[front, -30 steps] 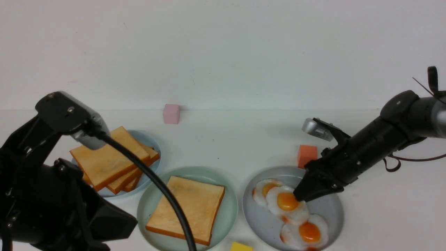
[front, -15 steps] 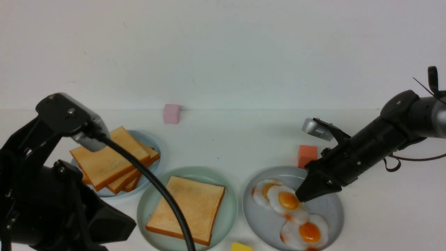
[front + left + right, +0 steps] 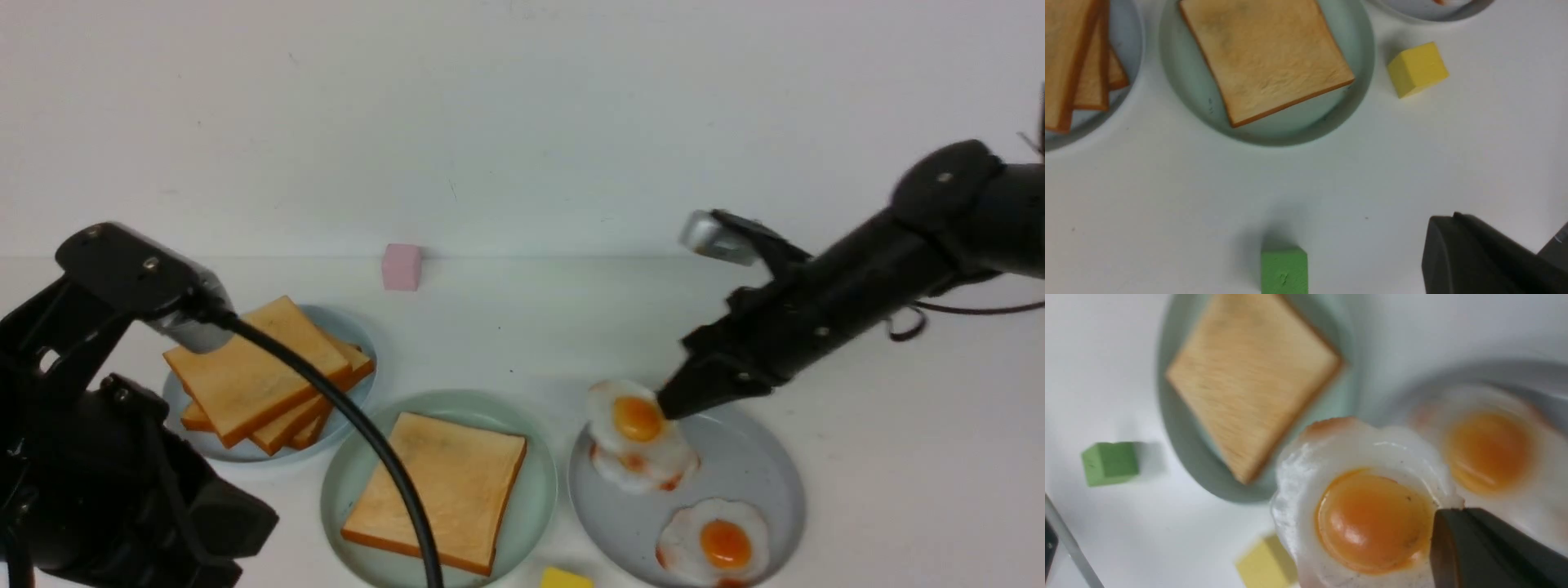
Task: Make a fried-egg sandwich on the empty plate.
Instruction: Use the right arm to place the fried egg on the slice of bread in the middle
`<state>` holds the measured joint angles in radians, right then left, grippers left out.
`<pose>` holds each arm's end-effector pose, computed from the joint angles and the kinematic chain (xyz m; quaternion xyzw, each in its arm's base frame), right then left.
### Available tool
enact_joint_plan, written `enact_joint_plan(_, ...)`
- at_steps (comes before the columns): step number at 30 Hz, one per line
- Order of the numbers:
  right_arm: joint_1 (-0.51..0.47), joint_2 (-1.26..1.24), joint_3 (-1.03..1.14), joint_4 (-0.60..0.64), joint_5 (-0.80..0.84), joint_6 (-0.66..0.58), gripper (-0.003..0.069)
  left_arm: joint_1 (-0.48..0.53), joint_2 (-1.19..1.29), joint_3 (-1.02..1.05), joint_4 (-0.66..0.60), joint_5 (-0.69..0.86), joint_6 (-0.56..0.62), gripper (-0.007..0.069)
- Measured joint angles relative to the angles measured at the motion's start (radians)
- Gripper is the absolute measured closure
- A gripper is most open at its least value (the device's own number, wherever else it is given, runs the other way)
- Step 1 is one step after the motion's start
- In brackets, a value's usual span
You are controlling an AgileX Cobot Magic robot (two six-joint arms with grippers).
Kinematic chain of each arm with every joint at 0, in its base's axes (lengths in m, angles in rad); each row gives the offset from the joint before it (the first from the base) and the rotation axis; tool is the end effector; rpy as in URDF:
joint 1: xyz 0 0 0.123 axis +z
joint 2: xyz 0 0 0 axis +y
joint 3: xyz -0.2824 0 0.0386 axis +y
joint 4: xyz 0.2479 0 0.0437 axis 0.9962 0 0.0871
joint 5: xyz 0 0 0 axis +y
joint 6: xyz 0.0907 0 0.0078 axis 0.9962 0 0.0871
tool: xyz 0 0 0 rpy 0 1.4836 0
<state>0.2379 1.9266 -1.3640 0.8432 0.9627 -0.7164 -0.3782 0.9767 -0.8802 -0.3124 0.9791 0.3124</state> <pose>0.3668 0.1464 0.2110 -0.2307 0.9056 0.3263 0.1419 0.1539 -0.0862 0.3258 0.2770 0.9060 -0.1578 0.2786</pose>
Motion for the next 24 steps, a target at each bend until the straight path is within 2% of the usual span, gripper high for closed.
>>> enact_joint_plan(5, 0.164, 0.063, -0.11, 0.002, -0.065, 0.048, 0.0653, 0.0, 0.0, 0.0, 0.023, 0.0, -0.026, 0.0629)
enact_joint_plan(9, 0.246, 0.155, -0.219, 0.007, -0.094, 0.084, 0.0652, 0.0, 0.0, 0.0, 0.034, 0.0, -0.03, 0.0627)
enact_joint_plan(18, 0.28, 0.298, -0.287, -0.016, -0.134, 0.111, 0.0608, 0.0, 0.0, 0.0, 0.038, 0.002, -0.061, 0.062)
enact_joint_plan(24, 0.28, 0.294, -0.29, -0.023, -0.144, 0.113, 0.0417, 0.0, 0.0, 0.0, 0.038, 0.007, -0.108, 0.0618)
